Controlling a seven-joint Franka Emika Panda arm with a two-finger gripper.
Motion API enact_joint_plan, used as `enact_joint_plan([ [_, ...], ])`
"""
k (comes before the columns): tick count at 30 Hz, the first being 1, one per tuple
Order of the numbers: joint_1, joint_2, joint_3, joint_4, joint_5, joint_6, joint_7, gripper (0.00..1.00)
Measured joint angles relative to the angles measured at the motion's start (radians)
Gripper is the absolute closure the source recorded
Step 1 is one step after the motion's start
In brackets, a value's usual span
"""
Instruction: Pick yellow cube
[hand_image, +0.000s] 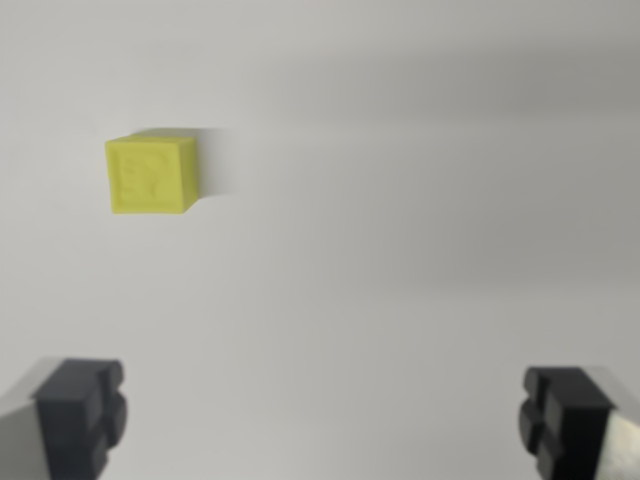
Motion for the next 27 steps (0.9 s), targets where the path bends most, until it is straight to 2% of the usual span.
enact_joint_plan([
  [8,0.004,0.004,0.0,-0.004,0.0,0.007,0.002,0.0],
  [27,0.041,0.053,0.0,-0.064,0.001,0.113,0.034,0.0],
])
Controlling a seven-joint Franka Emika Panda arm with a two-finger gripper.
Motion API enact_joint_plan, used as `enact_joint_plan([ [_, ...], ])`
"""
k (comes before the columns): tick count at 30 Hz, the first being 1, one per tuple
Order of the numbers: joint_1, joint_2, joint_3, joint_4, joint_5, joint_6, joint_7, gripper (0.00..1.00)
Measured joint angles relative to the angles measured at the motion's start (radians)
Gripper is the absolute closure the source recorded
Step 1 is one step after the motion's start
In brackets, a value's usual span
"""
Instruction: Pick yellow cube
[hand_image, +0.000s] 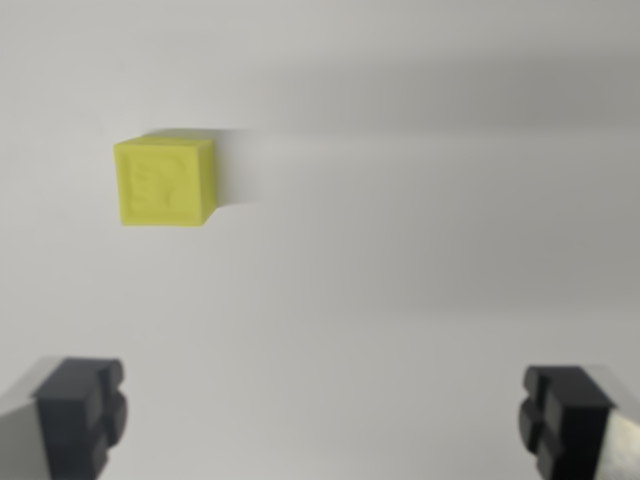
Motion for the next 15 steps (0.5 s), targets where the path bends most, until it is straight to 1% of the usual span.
enact_joint_plan([
  [15,0.029,0.051,0.0,-0.034,0.001,0.082,0.024,0.0],
])
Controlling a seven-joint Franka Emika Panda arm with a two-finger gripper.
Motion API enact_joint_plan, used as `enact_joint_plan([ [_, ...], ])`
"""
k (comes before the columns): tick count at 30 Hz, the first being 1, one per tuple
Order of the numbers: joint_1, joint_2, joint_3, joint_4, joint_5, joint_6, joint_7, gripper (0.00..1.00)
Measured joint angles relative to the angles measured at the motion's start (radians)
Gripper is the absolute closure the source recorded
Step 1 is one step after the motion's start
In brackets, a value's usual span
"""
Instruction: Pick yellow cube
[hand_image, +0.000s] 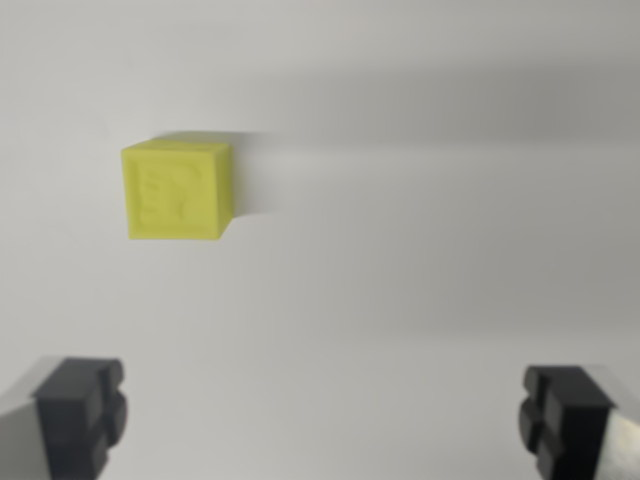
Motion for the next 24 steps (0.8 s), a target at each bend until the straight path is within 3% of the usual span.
enact_joint_plan([
  [24,0.046,0.102,0.0,-0.028,0.002,0.126,0.038,0.0],
])
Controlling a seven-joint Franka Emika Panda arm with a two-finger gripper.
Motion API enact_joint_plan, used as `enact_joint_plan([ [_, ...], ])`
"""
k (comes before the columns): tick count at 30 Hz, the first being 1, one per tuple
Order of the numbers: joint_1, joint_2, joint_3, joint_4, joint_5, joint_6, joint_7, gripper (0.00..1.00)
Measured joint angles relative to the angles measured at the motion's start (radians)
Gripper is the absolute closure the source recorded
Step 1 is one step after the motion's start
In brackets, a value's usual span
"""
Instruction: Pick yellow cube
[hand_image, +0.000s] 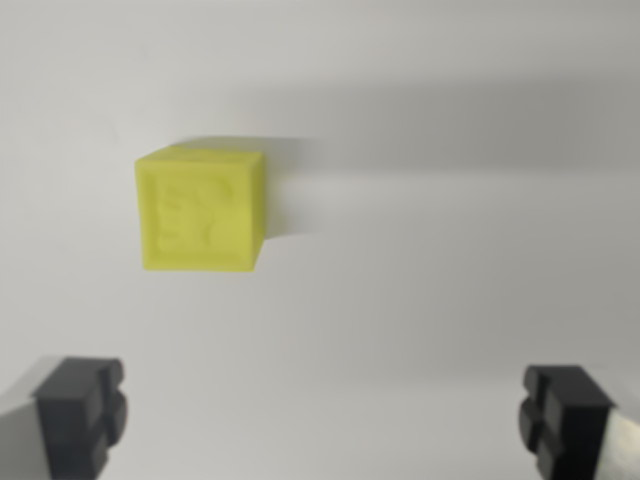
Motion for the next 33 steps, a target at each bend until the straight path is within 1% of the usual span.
enact_joint_plan([
  [18,0.034,0.091,0.0,0.0,0.002,0.087,0.027,0.0],
  [33,0.062,0.174,0.0,0.014,0.004,0.154,0.048,0.0],
])
